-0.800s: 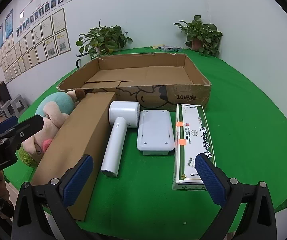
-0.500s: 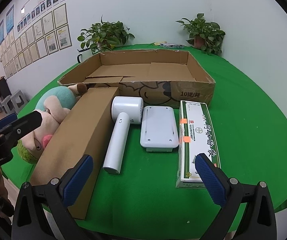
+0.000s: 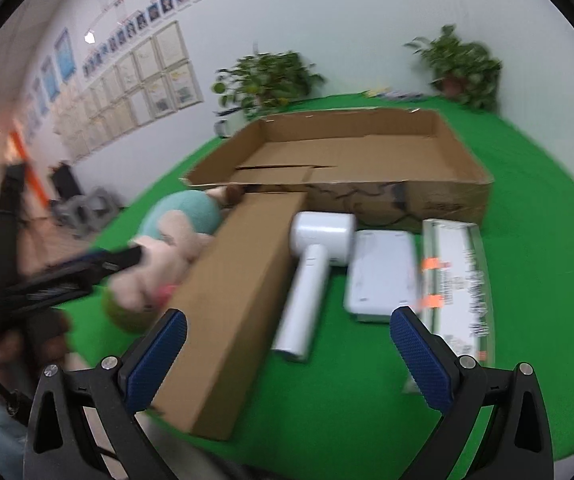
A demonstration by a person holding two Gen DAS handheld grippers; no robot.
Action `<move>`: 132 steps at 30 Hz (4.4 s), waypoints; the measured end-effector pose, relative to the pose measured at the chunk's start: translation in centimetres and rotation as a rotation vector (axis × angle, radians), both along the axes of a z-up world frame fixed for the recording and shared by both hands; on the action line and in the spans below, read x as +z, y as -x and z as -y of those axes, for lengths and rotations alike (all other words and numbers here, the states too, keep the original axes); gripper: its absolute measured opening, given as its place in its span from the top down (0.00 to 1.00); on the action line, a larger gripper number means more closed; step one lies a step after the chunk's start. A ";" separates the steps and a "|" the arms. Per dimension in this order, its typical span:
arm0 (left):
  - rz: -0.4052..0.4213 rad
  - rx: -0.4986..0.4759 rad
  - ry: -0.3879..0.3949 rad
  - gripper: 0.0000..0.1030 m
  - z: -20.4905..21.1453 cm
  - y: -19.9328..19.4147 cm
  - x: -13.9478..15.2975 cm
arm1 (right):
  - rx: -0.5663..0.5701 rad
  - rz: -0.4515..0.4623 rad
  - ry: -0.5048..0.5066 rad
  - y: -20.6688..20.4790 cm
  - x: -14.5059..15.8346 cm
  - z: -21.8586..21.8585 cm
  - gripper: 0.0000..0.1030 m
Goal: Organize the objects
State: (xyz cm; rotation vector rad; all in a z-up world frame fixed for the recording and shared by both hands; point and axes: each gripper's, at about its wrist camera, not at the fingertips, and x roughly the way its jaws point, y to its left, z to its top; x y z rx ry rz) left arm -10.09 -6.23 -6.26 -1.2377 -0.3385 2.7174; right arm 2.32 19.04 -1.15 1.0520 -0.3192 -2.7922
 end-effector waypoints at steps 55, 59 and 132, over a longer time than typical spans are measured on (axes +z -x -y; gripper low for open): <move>-0.240 -0.030 0.066 0.37 0.3 -8.5 7.2 | 0.338 0.086 0.141 14.8 7.0 22.6 0.33; -0.359 -0.100 0.099 0.37 -2.0 -5.8 11.6 | 0.264 -0.048 0.155 15.6 13.0 17.7 0.33; 0.062 -0.053 0.057 0.49 2.2 14.5 2.6 | 0.197 0.246 0.059 43.9 -2.2 9.9 0.29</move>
